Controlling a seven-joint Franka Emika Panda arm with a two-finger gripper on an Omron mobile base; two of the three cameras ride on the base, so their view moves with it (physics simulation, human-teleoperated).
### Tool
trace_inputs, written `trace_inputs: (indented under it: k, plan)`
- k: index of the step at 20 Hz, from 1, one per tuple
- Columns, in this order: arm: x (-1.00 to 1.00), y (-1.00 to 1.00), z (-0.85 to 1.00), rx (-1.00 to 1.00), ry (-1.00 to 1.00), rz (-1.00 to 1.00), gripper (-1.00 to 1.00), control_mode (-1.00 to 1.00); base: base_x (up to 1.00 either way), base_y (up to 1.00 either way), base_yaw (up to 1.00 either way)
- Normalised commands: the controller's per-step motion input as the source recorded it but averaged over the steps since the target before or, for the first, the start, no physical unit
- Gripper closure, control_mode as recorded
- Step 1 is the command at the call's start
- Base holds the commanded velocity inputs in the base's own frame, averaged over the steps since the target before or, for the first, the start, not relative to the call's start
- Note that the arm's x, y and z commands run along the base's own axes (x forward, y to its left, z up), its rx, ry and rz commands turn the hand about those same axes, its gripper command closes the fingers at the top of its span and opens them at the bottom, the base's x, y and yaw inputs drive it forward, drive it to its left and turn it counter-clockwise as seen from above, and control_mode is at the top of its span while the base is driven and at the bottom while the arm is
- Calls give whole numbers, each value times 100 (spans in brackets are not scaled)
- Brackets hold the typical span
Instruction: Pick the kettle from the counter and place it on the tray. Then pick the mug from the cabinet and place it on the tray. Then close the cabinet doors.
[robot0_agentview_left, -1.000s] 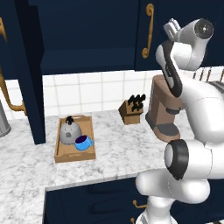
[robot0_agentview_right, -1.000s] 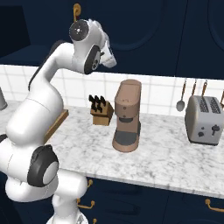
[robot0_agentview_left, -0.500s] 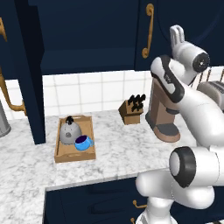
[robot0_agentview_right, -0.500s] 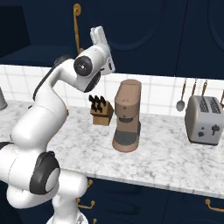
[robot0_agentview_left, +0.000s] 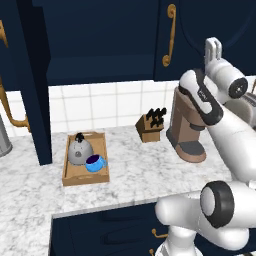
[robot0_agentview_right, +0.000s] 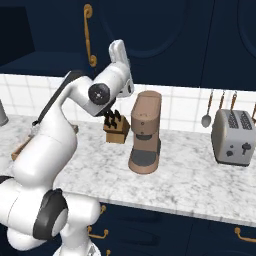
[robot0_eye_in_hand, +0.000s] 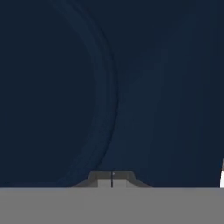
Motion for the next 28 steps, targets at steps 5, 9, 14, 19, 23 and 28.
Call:
trace_inputs:
  k: [5,9,14,19,23,28]
  plan:
    - [-100,-9,3,-1,11,0,100,-100,0,0,0]
    - [-72,45,0,-14,39,10,100,-100,0,0,0]
    - [-5,82,-20,-23,50,18,100,-100,0,0,0]
    - [-4,57,-52,-23,30,18,100,-100,0,0,0]
    - [-9,75,-99,-31,17,18,100,-100,0,0,0]
    - [-20,64,-77,-36,25,25,100,-100,0,0,0]
